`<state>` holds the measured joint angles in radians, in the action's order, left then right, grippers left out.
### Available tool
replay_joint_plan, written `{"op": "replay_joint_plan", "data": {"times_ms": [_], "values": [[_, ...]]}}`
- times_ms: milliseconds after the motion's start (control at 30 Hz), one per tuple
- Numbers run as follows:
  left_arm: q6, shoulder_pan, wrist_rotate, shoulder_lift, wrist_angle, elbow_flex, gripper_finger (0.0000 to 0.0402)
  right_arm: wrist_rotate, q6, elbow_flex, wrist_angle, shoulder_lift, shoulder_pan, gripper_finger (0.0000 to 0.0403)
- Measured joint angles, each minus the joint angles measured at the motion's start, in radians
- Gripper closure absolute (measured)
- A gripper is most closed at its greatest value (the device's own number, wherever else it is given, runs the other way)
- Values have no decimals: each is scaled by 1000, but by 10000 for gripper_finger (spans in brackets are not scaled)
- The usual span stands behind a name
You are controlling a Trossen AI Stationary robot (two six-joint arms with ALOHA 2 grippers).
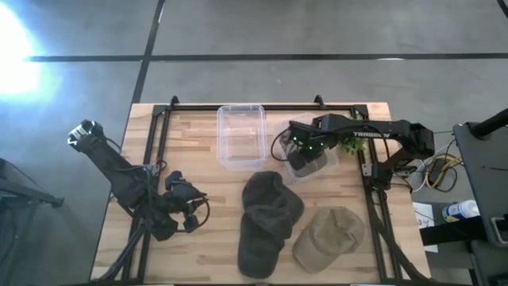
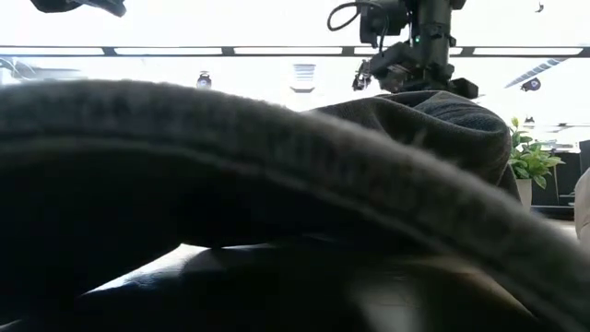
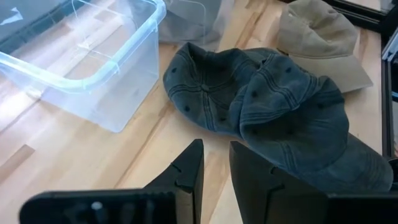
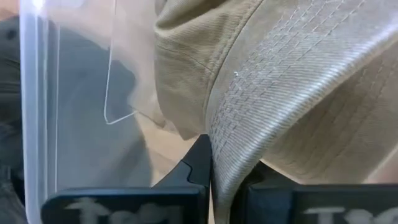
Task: Pick & Place hat
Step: Put the left brown cap into the right transparent bin, then put the bottom black cap into the left transparent bin
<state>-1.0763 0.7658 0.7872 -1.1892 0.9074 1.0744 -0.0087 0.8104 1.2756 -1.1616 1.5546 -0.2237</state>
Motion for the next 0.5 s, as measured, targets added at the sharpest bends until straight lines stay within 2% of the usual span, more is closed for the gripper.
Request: {"op": "replay_joint_plan", "data": {"times_ms": [100,200,333,500], "values": [[0,0,3,0,0,0,330,0,0,-25,25,7,0,376],[-1,0,17,0,-1,0,330,4,3,-24,39,8,12,345],[-1,0,23,0,-1,0,330,32,-3,42,24,-10,42,295],[1,0,23,0,-1,0,330,135,-14,159,-70,-41,84,238]]}}
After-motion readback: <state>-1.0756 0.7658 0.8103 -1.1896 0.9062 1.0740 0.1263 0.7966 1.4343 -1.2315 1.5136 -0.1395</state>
